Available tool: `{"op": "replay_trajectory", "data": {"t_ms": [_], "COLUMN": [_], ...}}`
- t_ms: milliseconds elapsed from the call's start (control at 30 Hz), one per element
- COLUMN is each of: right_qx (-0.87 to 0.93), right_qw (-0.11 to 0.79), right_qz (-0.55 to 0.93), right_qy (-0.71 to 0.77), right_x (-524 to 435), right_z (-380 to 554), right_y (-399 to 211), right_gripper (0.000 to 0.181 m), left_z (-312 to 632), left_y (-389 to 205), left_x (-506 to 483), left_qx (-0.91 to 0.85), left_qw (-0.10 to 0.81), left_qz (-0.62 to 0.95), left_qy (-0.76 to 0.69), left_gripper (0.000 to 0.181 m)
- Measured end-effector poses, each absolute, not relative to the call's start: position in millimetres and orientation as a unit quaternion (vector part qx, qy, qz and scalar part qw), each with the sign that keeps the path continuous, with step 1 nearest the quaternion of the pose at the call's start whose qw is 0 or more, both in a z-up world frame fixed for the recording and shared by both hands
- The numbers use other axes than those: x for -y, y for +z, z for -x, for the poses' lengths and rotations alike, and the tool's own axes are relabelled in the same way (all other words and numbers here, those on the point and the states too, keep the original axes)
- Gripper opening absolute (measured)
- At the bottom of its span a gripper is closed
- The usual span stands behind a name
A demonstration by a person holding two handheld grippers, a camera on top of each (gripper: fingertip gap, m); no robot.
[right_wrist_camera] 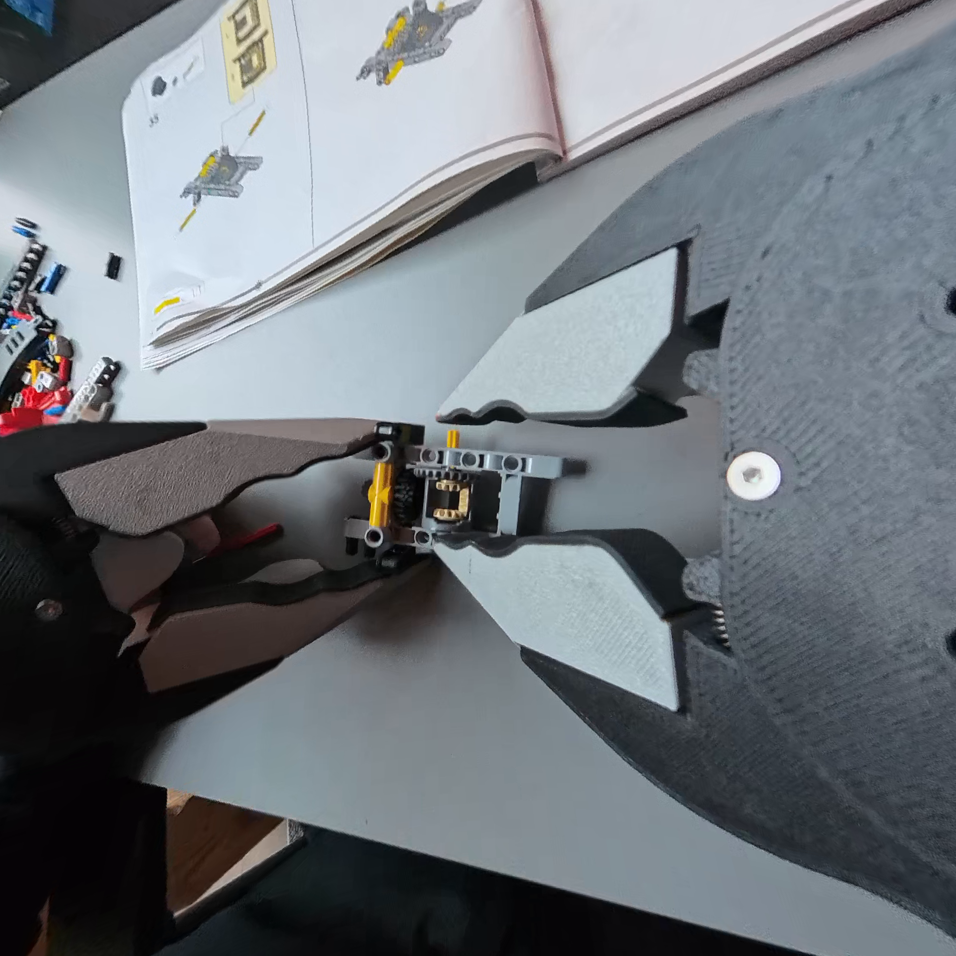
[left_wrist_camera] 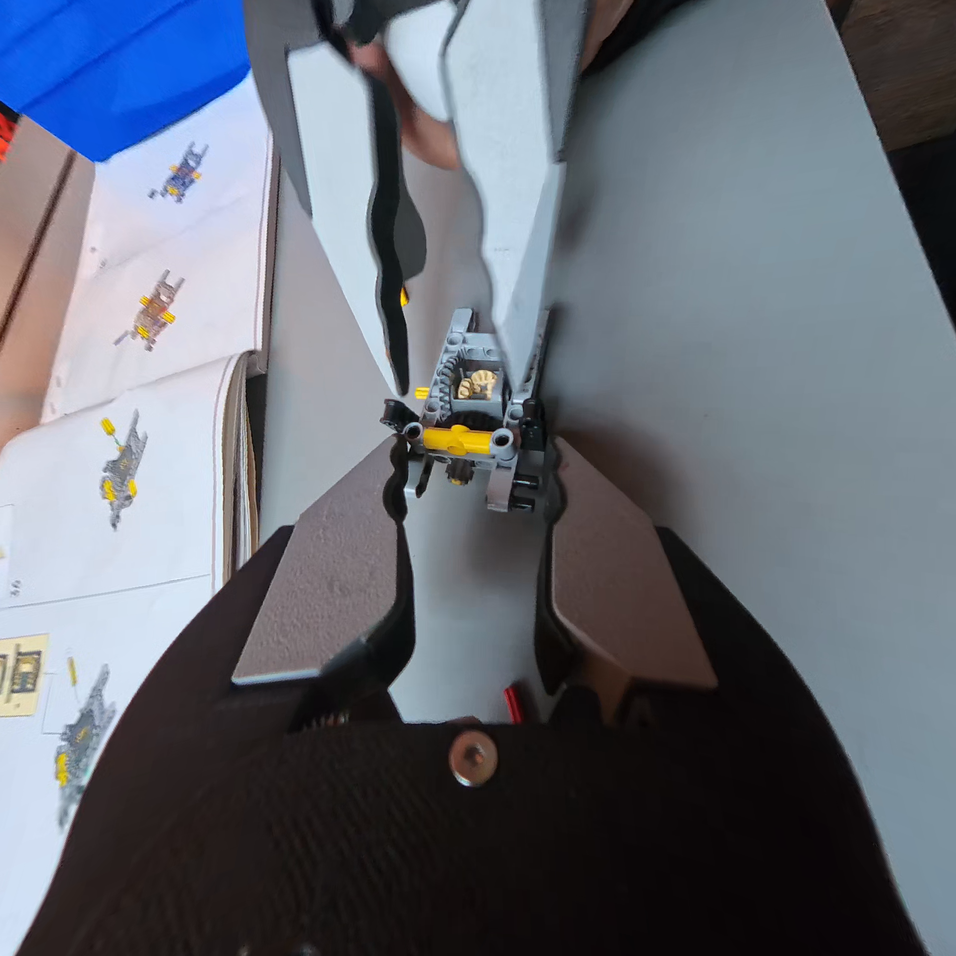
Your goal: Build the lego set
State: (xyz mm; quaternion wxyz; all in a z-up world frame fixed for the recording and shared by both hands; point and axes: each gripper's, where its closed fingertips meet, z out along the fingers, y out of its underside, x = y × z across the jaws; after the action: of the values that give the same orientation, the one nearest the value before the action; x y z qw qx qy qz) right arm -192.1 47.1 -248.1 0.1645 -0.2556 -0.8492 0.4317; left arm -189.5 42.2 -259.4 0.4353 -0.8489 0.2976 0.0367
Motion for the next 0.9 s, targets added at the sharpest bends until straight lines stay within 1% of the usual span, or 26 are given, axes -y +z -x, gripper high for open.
{"op": "replay_trajectory", "data": {"t_ms": [133, 233, 367, 467, 667, 800, 900], "right_qx": [0.848, 0.844, 0.849, 0.851, 0.845, 0.843, 0.835], "right_qw": [0.188, 0.184, 0.192, 0.213, 0.247, 0.259, 0.288], "right_qz": [0.248, 0.248, 0.248, 0.249, 0.236, 0.228, 0.235], "right_qy": [0.43, 0.438, 0.425, 0.411, 0.412, 0.412, 0.407], "right_x": [-51, -52, -53, -56, -60, -60, -68], "right_z": [193, 191, 189, 192, 189, 188, 194], "right_y": [-246, -244, -247, -248, -243, -241, -236], "right_gripper": [0.048, 0.057, 0.062, 0.071, 0.065, 0.05, 0.044], "left_z": [191, 192, 195, 196, 195, 199, 205], "left_y": [-260, -259, -260, -259, -241, -238, -237], "left_x": [-43, -43, -44, -44, -45, -46, -49], "left_qx": [-0.293, -0.289, -0.278, -0.278, -0.251, -0.23, -0.206], "left_qw": [0.435, 0.435, 0.433, 0.436, 0.48, 0.487, 0.491], "left_qz": [0.851, 0.852, 0.857, 0.854, 0.841, 0.842, 0.846], "left_qy": [0.037, 0.041, 0.042, 0.05, 0.019, 0.011, 0.015], "left_gripper": [0.051, 0.051, 0.05, 0.051, 0.05, 0.05, 0.05]}}
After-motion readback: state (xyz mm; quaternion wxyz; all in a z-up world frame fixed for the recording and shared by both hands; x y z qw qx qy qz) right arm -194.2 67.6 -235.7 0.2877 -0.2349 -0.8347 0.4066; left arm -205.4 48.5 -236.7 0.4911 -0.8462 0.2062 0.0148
